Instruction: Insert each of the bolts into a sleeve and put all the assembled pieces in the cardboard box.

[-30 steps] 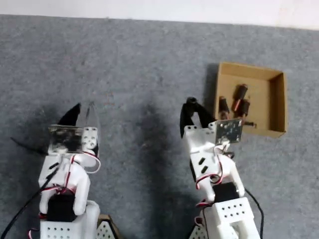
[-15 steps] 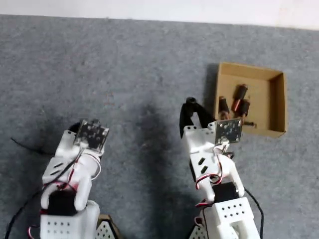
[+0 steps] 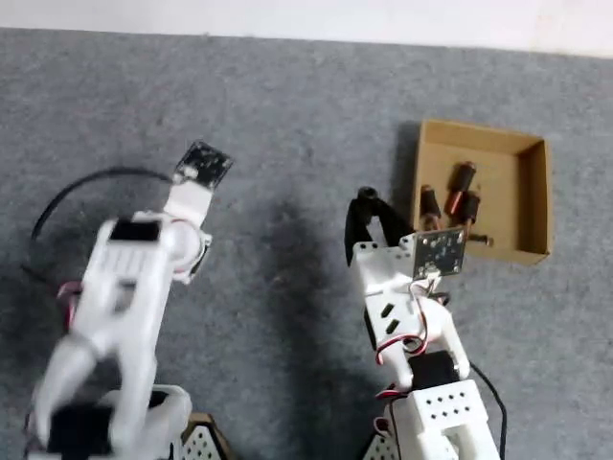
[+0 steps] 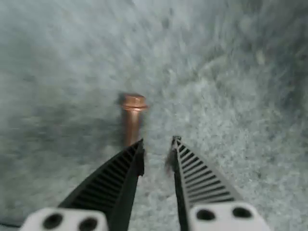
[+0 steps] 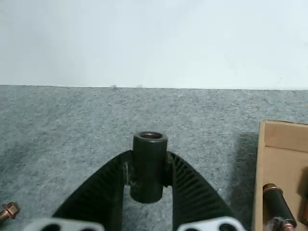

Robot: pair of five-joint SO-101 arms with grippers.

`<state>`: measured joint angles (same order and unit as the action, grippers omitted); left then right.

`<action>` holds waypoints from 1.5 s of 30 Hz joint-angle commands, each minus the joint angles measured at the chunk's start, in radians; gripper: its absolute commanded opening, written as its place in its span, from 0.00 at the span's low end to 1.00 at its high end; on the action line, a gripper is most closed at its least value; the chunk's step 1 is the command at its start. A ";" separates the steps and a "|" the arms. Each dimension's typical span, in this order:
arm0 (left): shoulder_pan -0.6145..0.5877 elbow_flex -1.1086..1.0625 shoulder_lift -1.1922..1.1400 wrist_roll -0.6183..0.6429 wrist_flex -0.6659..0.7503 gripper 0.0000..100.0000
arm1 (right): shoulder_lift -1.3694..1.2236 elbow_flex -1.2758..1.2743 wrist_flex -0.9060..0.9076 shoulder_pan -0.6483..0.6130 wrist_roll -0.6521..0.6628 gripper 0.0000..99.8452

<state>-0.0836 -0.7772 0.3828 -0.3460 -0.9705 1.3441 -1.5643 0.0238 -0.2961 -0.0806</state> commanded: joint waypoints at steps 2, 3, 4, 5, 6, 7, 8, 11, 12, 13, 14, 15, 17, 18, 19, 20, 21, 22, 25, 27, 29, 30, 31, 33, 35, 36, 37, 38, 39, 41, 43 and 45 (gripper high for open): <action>-0.022 0.182 -0.265 -0.003 -0.023 0.10 | 0.015 0.015 -0.025 -0.007 0.011 0.01; -0.031 0.188 -0.278 -0.003 -0.021 0.10 | 0.015 0.015 -0.025 -0.007 0.011 0.01; -0.042 0.191 -0.285 -0.003 -0.021 0.10 | 0.015 0.015 -0.025 -0.007 0.011 0.01; -0.053 0.191 -0.288 -0.005 -0.021 0.10 | 0.015 0.015 -0.025 -0.007 0.011 0.01; -0.061 0.193 -0.288 -0.006 -0.021 0.10 | 0.015 0.015 -0.025 -0.007 0.011 0.01; -0.064 0.193 -0.286 -0.008 -0.021 0.10 | 0.015 0.015 -0.025 -0.007 0.011 0.01; -0.064 0.194 -0.286 -0.008 -0.021 0.10 | 0.015 0.015 -0.025 -0.007 0.011 0.01; -0.058 0.196 -0.286 -0.009 -0.021 0.10 | 0.015 0.015 -0.025 -0.007 0.011 0.01; -0.058 0.197 -0.286 -0.009 -0.021 0.10 | 0.015 0.015 -0.025 -0.007 0.011 0.01; -0.061 0.203 -0.286 -0.009 -0.023 0.10 | 0.015 0.015 -0.025 -0.007 0.011 0.01; -0.065 0.209 -0.286 -0.012 -0.026 0.10 | 0.015 0.015 -0.025 -0.007 0.011 0.01; -0.067 0.214 -0.286 -0.026 -0.026 0.10 | 0.015 0.015 -0.025 -0.007 0.011 0.01; -0.079 0.216 -0.286 -0.044 -0.023 0.10 | 0.015 0.015 -0.025 -0.007 0.011 0.01; -0.084 0.216 -0.288 -0.048 -0.021 0.10 | 0.015 0.015 -0.025 -0.007 0.011 0.01; -0.085 0.217 -0.292 -0.049 -0.020 0.10 | 0.015 0.015 -0.025 -0.007 0.011 0.01; -0.091 0.217 -0.294 -0.049 -0.020 0.10 | 0.015 0.015 -0.025 -0.007 0.011 0.01; -0.093 0.217 -0.295 -0.049 -0.012 0.10 | 0.015 0.015 -0.025 -0.007 0.011 0.01; -0.094 0.216 -0.295 -0.049 -0.002 0.10 | 0.015 0.015 -0.025 -0.007 0.011 0.01; -0.104 0.214 -0.297 -0.051 0.017 0.10 | 0.015 0.015 -0.025 -0.007 0.011 0.01; -0.107 0.211 -0.297 -0.051 0.025 0.10 | 0.015 0.015 -0.025 -0.005 0.011 0.01; -0.107 0.211 -0.298 -0.051 0.031 0.10 | 0.015 0.015 -0.025 -0.005 0.011 0.01; -0.107 0.211 -0.298 -0.051 0.031 0.10 | 0.015 0.015 -0.025 -0.005 0.011 0.01; -0.105 0.211 -0.300 -0.051 0.031 0.10 | 0.015 0.015 -0.025 -0.005 0.011 0.01; -0.105 0.206 -0.300 -0.051 0.043 0.10 | 0.015 0.015 -0.025 -0.005 0.011 0.01; -0.105 0.186 -0.300 -0.051 0.071 0.10 | 0.015 0.015 -0.025 -0.005 0.011 0.01; -0.105 0.179 -0.300 -0.051 0.083 0.10 | 0.015 0.015 -0.025 -0.005 0.011 0.01; -0.105 0.171 -0.300 -0.051 0.092 0.10 | 0.015 0.015 -0.025 -0.004 0.011 0.01; -0.105 0.165 -0.300 -0.051 0.097 0.10 | 0.015 0.015 -0.025 -0.004 0.011 0.01; -0.105 0.160 -0.300 -0.051 0.101 0.10 | 0.015 0.015 -0.025 -0.004 0.011 0.01; -0.105 0.160 -0.300 -0.051 0.101 0.10 | 0.015 0.015 -0.025 -0.004 0.011 0.01; -0.105 0.159 -0.300 -0.051 0.098 0.10 | 0.015 0.015 -0.025 -0.004 0.011 0.01; -0.105 0.151 -0.311 -0.051 0.100 0.10 | 0.015 0.015 -0.025 -0.004 0.011 0.01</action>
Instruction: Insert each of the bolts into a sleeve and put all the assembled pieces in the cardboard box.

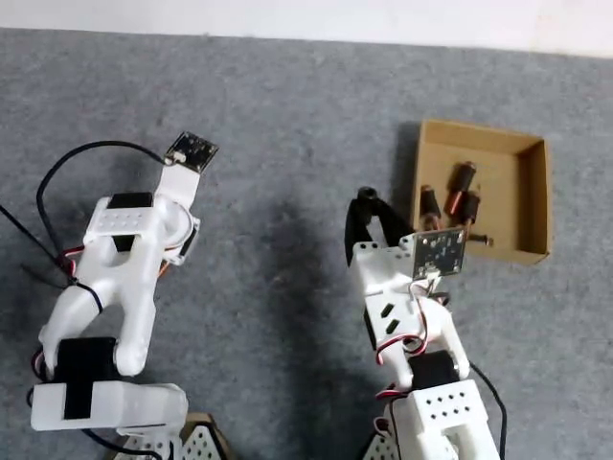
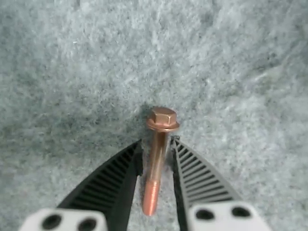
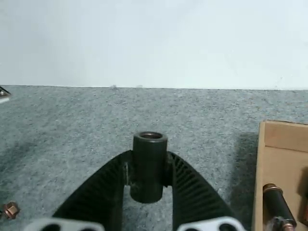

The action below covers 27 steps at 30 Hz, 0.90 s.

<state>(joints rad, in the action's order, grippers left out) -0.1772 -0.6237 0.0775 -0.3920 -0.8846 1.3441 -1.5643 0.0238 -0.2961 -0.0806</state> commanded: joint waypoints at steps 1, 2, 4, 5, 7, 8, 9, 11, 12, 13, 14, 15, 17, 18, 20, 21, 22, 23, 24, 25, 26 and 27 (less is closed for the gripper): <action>-0.012 -0.002 -0.024 -0.005 0.015 0.10 | 0.015 0.015 -0.025 -0.004 0.011 0.01; -0.012 -0.001 -0.051 -0.005 0.017 0.10 | 0.015 0.015 -0.025 -0.004 0.011 0.01; -0.013 0.018 -0.119 -0.005 0.034 0.10 | 0.015 0.015 -0.025 -0.004 0.011 0.01; -0.016 0.035 -0.147 -0.005 0.031 0.10 | 0.015 0.015 -0.025 -0.004 0.011 0.01; -0.024 0.074 -0.183 -0.005 0.005 0.10 | 0.015 0.015 -0.025 -0.004 0.011 0.01; -0.025 0.088 -0.189 -0.005 -0.008 0.10 | 0.015 0.015 -0.025 -0.004 0.011 0.01; -0.027 0.096 -0.196 -0.005 -0.015 0.10 | 0.015 0.015 -0.025 -0.004 0.011 0.01; -0.027 0.096 -0.196 -0.005 -0.015 0.10 | 0.015 0.015 -0.025 -0.004 0.011 0.01; -0.028 0.096 -0.196 -0.005 -0.015 0.10 | 0.015 0.015 -0.025 -0.004 0.011 0.01; -0.028 0.096 -0.197 -0.005 -0.017 0.10 | 0.015 0.015 -0.025 -0.004 0.011 0.01; -0.028 0.096 -0.197 -0.005 -0.017 0.10 | 0.015 0.015 -0.025 -0.004 0.011 0.01; -0.028 0.096 -0.197 -0.005 -0.018 0.10 | 0.015 0.015 -0.025 -0.004 0.011 0.01; -0.028 0.096 -0.197 -0.005 -0.018 0.10 | 0.015 0.015 -0.025 -0.004 0.012 0.01; -0.028 0.096 -0.197 -0.005 -0.018 0.10 | 0.015 0.015 -0.025 -0.004 0.012 0.01; -0.027 0.101 -0.199 -0.005 -0.020 0.10 | 0.015 0.015 -0.025 -0.004 0.012 0.01; -0.025 0.101 -0.199 -0.005 -0.020 0.10 | 0.015 0.015 -0.025 -0.004 0.012 0.01; -0.025 0.101 -0.199 -0.005 -0.020 0.10 | 0.015 0.015 -0.025 -0.004 0.012 0.01; -0.025 0.101 -0.199 -0.005 -0.020 0.10 | 0.015 0.015 -0.025 -0.004 0.012 0.01; -0.025 0.101 -0.199 -0.005 -0.020 0.10 | 0.015 0.015 -0.025 -0.004 0.012 0.01; -0.025 0.101 -0.199 -0.005 -0.020 0.10 | 0.015 0.015 -0.025 -0.004 0.012 0.01; -0.025 0.101 -0.199 -0.005 -0.020 0.10 | 0.015 0.015 -0.025 -0.004 0.012 0.01; -0.025 0.101 -0.199 -0.005 -0.020 0.10 | 0.015 0.015 -0.025 -0.004 0.012 0.01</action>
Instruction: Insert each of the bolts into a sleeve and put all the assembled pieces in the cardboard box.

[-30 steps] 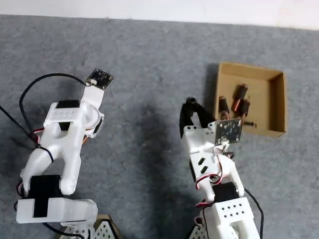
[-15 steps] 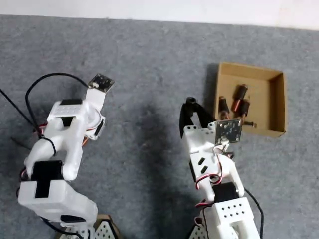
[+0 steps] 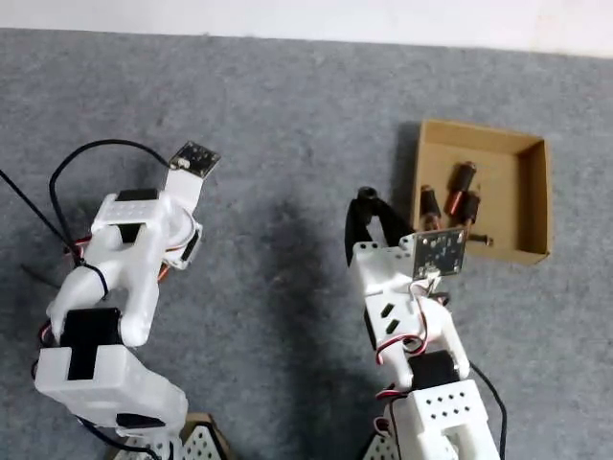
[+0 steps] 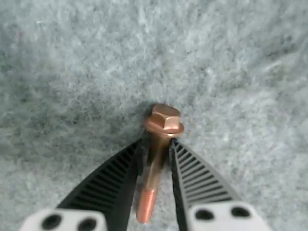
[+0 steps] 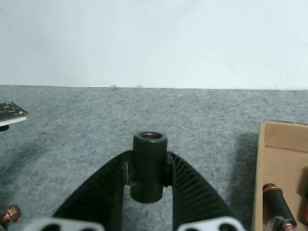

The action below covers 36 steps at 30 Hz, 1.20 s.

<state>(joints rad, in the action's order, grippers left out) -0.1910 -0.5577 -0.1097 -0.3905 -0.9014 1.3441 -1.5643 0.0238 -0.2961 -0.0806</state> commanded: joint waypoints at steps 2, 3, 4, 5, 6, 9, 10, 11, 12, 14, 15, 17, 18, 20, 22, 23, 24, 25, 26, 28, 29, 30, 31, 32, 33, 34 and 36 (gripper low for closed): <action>-0.012 0.035 -0.012 -0.006 -0.003 0.10 | 0.015 0.015 -0.025 -0.004 0.012 0.01; -0.012 0.036 -0.012 -0.006 -0.003 0.10 | 0.015 0.015 -0.025 -0.004 0.012 0.01; -0.012 0.036 -0.012 -0.006 -0.003 0.10 | 0.015 0.015 -0.025 -0.004 0.012 0.01; -0.012 0.036 -0.012 -0.006 -0.003 0.10 | 0.015 0.015 -0.025 -0.004 0.012 0.01; -0.012 0.036 -0.012 -0.006 -0.003 0.10 | 0.015 0.015 -0.025 -0.004 0.012 0.01; -0.012 0.036 -0.012 -0.006 -0.003 0.10 | 0.015 0.015 -0.025 -0.004 0.012 0.01; -0.012 0.036 -0.012 -0.006 -0.003 0.10 | 0.015 0.015 -0.025 -0.004 0.012 0.01; -0.012 0.036 -0.012 -0.006 -0.003 0.10 | 0.015 0.015 -0.025 -0.004 0.012 0.01; -0.012 0.036 -0.012 -0.006 -0.003 0.10 | 0.015 0.015 -0.025 -0.004 0.012 0.01; -0.012 0.036 -0.012 -0.006 -0.003 0.10 | 0.015 0.015 -0.025 -0.004 0.012 0.01; -0.012 0.036 -0.012 -0.006 -0.003 0.10 | 0.015 0.015 -0.025 -0.004 0.012 0.01; -0.012 0.036 -0.012 -0.006 -0.003 0.10 | 0.015 0.015 -0.025 -0.004 0.012 0.01; -0.012 0.036 -0.012 -0.006 -0.003 0.10 | 0.015 0.015 -0.025 -0.004 0.012 0.01; -0.012 0.036 -0.013 -0.006 -0.003 0.10 | 0.015 0.015 -0.025 -0.004 0.012 0.01; -0.012 0.036 -0.013 -0.006 -0.003 0.10 | 0.015 0.015 -0.025 -0.004 0.012 0.01; -0.010 0.036 -0.013 -0.006 -0.003 0.10 | 0.015 0.015 -0.025 -0.004 0.012 0.01; -0.010 0.036 -0.013 -0.006 -0.003 0.10 | 0.015 0.015 -0.025 -0.004 0.012 0.01; -0.010 0.036 -0.013 -0.006 -0.003 0.10 | 0.015 0.015 -0.025 -0.004 0.012 0.01; -0.010 0.036 -0.013 -0.006 -0.003 0.10 | 0.015 0.015 -0.025 -0.004 0.012 0.01; -0.010 0.036 -0.013 -0.006 -0.005 0.07 | 0.015 0.015 -0.025 -0.004 0.012 0.01; -0.010 0.036 -0.013 -0.006 -0.005 0.04 | 0.015 0.015 -0.025 -0.004 0.012 0.01; -0.010 0.036 -0.013 -0.006 -0.005 0.00 | 0.015 0.015 -0.025 -0.004 0.012 0.01; -0.010 0.036 -0.013 -0.006 -0.005 0.01 | 0.015 0.015 -0.025 -0.004 0.012 0.01; -0.010 0.036 -0.013 -0.006 -0.005 0.02 | 0.015 0.015 -0.025 -0.004 0.012 0.01; -0.010 0.035 -0.013 -0.006 -0.005 0.01 | 0.015 0.015 -0.025 -0.004 0.012 0.01; -0.012 0.033 -0.013 -0.006 -0.005 0.01 | 0.015 0.015 -0.025 -0.004 0.012 0.01; -0.012 0.028 -0.012 -0.006 -0.003 0.01 | 0.015 0.015 -0.025 -0.002 0.012 0.01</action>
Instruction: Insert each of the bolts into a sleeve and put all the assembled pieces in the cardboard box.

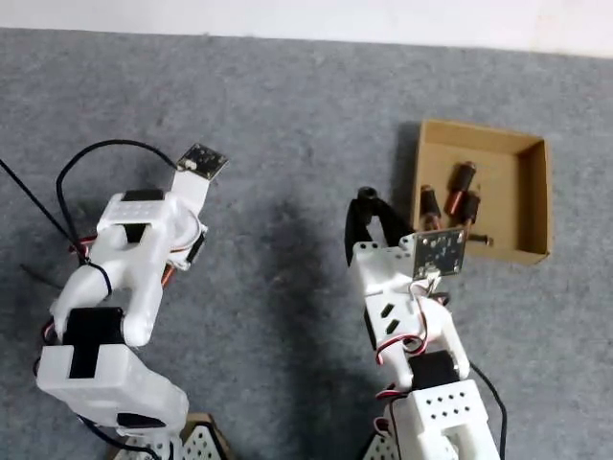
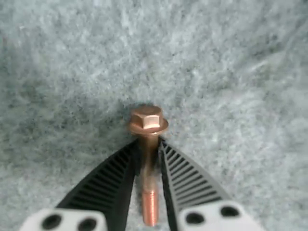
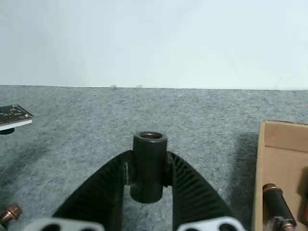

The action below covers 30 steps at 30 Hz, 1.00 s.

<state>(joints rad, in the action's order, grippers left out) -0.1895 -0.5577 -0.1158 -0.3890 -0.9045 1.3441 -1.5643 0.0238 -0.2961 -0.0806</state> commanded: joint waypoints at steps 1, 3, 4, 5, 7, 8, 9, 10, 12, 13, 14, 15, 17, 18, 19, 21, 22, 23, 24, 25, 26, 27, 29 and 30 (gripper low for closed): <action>-0.015 0.028 -0.005 -0.008 0.002 0.01 | 0.015 0.015 -0.025 -0.002 0.012 0.01; -0.016 0.027 -0.004 -0.008 0.005 0.01 | 0.015 0.015 -0.025 -0.002 0.012 0.01; -0.015 0.027 -0.001 -0.008 0.006 0.01 | 0.015 0.015 -0.025 -0.002 0.012 0.01; -0.013 0.027 0.002 -0.008 0.006 0.01 | 0.015 0.015 -0.025 -0.002 0.012 0.01; -0.012 0.038 0.008 -0.008 0.006 0.01 | 0.015 0.015 -0.025 -0.002 0.012 0.01; -0.005 0.050 0.027 -0.008 0.002 0.01 | 0.015 0.015 -0.025 -0.002 0.012 0.01; -0.004 0.062 0.056 -0.008 0.000 0.01 | 0.015 0.015 -0.025 -0.002 0.012 0.01; -0.004 0.067 0.094 -0.008 0.000 0.01 | 0.015 0.015 -0.025 -0.002 0.012 0.01; -0.005 0.064 0.191 -0.005 -0.002 0.01 | 0.015 0.015 -0.025 -0.002 0.012 0.01; -0.007 0.054 0.246 -0.005 -0.011 0.01 | 0.015 0.015 -0.025 -0.002 0.012 0.01; -0.007 0.042 0.306 -0.005 -0.020 0.01 | 0.015 0.015 -0.025 -0.002 0.012 0.01; -0.005 0.030 0.367 -0.005 -0.023 0.01 | 0.015 0.015 -0.025 -0.002 0.012 0.01; -0.004 -0.015 0.501 -0.005 -0.029 0.01 | 0.016 0.015 -0.025 -0.002 0.012 0.01; -0.002 -0.039 0.568 -0.005 -0.034 0.01 | 0.018 0.015 -0.025 -0.002 0.012 0.01; -0.002 -0.068 0.638 -0.005 -0.034 0.01 | 0.018 0.015 -0.025 -0.002 0.012 0.01; -0.002 -0.131 0.779 -0.003 -0.032 0.01 | 0.018 0.015 -0.025 -0.004 0.012 0.01; -0.002 -0.166 0.848 -0.003 -0.031 0.01 | 0.019 0.015 -0.025 -0.007 0.012 0.01; -0.002 -0.203 0.915 -0.003 -0.031 0.01 | 0.019 0.015 -0.025 -0.007 0.012 0.01; -0.002 -0.245 0.981 -0.003 -0.031 0.01 | 0.019 0.015 -0.025 -0.007 0.012 0.01; -0.002 -0.285 1.049 -0.003 -0.029 0.01 | 0.019 0.015 -0.025 -0.007 0.012 0.01; -0.002 -0.323 1.115 -0.003 -0.026 0.01 | 0.019 0.015 -0.025 -0.008 0.012 0.01; -0.002 -0.360 1.178 -0.003 -0.012 0.01 | 0.019 0.015 -0.025 -0.008 0.011 0.01; -0.002 -0.441 1.300 -0.003 0.026 0.01 | 0.019 0.015 -0.025 -0.008 0.011 0.01; -0.002 -0.479 1.360 -0.003 0.041 0.01 | 0.019 0.015 -0.025 -0.008 0.009 0.01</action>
<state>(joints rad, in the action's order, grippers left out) -0.1956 -0.9306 0.9828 -0.3920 -0.9275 1.3441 -1.5643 0.0238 -0.2961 -0.0806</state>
